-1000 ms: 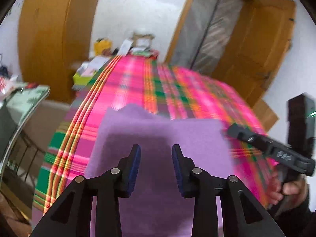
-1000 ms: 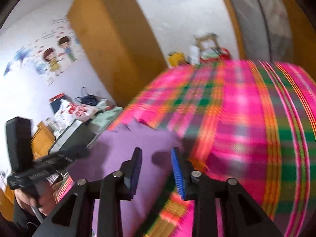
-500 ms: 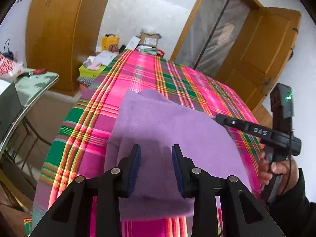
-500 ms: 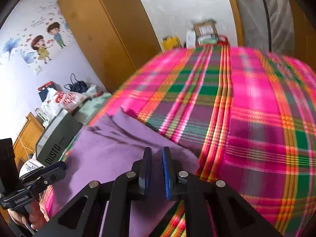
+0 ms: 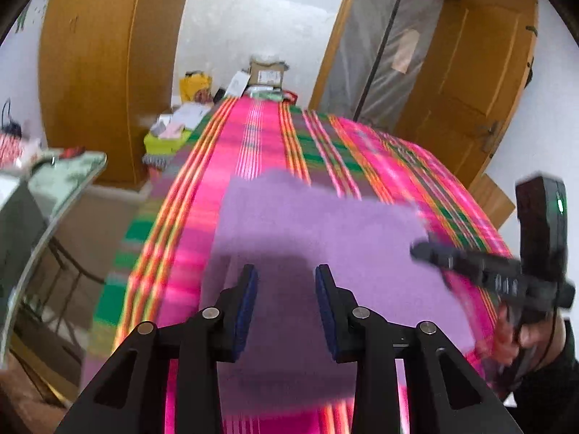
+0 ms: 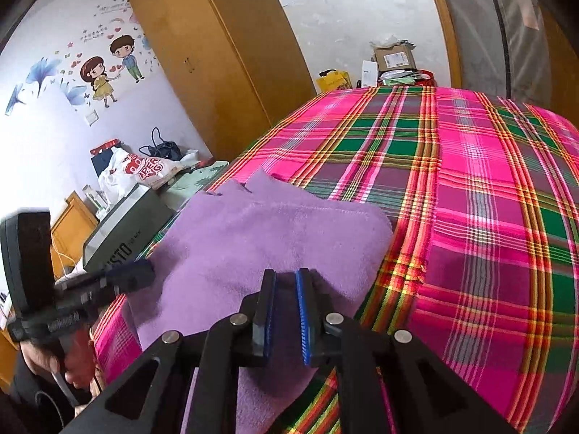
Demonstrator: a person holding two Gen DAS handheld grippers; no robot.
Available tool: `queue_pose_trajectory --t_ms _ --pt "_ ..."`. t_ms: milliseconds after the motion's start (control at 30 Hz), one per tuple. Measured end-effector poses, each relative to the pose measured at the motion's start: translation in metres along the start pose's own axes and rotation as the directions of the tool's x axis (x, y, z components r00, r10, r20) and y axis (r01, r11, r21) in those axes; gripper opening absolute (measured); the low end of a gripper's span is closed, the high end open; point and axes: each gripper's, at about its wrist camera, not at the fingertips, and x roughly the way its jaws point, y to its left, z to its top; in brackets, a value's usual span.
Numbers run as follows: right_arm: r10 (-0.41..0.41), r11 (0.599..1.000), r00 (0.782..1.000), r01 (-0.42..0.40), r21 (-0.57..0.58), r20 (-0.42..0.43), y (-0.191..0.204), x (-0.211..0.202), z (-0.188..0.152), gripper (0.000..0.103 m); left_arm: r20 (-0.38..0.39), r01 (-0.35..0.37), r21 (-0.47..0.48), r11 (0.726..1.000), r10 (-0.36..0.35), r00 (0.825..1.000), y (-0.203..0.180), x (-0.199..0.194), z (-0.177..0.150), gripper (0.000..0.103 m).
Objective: Fold clothes
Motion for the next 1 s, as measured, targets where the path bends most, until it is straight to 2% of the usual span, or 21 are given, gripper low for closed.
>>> queue_pose_trajectory --t_ms 33,200,300,400,500,667,833,900,1000 --pt "0.001 1.000 1.000 -0.001 0.003 0.002 0.000 0.000 -0.001 0.011 -0.005 0.003 0.010 1.000 -0.002 1.000 0.000 0.006 0.009 0.054" --pt "0.013 1.000 1.000 -0.013 0.024 0.008 -0.004 -0.006 -0.003 0.011 -0.107 0.005 -0.114 0.994 -0.018 0.994 0.025 0.053 0.034 0.055" --pt "0.016 0.999 1.000 -0.016 0.035 0.013 -0.007 -0.009 -0.006 0.011 -0.116 0.032 -0.156 0.987 -0.051 0.992 0.033 0.061 0.038 0.054" --pt "0.019 0.999 1.000 -0.019 0.039 0.014 -0.009 -0.009 -0.008 0.011 -0.102 0.026 -0.142 0.990 -0.041 0.994 0.030 0.059 0.042 0.025" --pt "0.016 0.999 1.000 -0.016 0.040 0.013 -0.008 -0.007 -0.007 0.011 -0.090 0.012 -0.116 0.993 -0.022 0.996 0.024 0.058 0.044 0.015" --pt "0.018 0.999 1.000 -0.018 0.047 0.014 -0.008 -0.006 -0.007 0.011 -0.110 0.006 -0.168 0.986 -0.025 0.994 0.036 0.064 0.043 0.011" --pt "0.010 0.999 0.999 -0.013 0.048 0.048 -0.003 -0.017 -0.007 0.011 -0.074 0.003 -0.234 0.972 -0.021 0.997 0.048 0.056 0.033 0.010" --pt "0.017 0.999 0.997 -0.020 0.039 0.069 0.001 -0.024 -0.008 0.011 -0.056 0.003 -0.232 0.973 -0.017 0.998 0.049 0.051 0.030 0.011" --pt "0.016 1.000 0.999 -0.017 0.019 0.051 0.003 -0.021 -0.011 0.013 -0.079 -0.004 -0.214 0.977 -0.013 0.997 0.046 0.059 0.033 0.011"
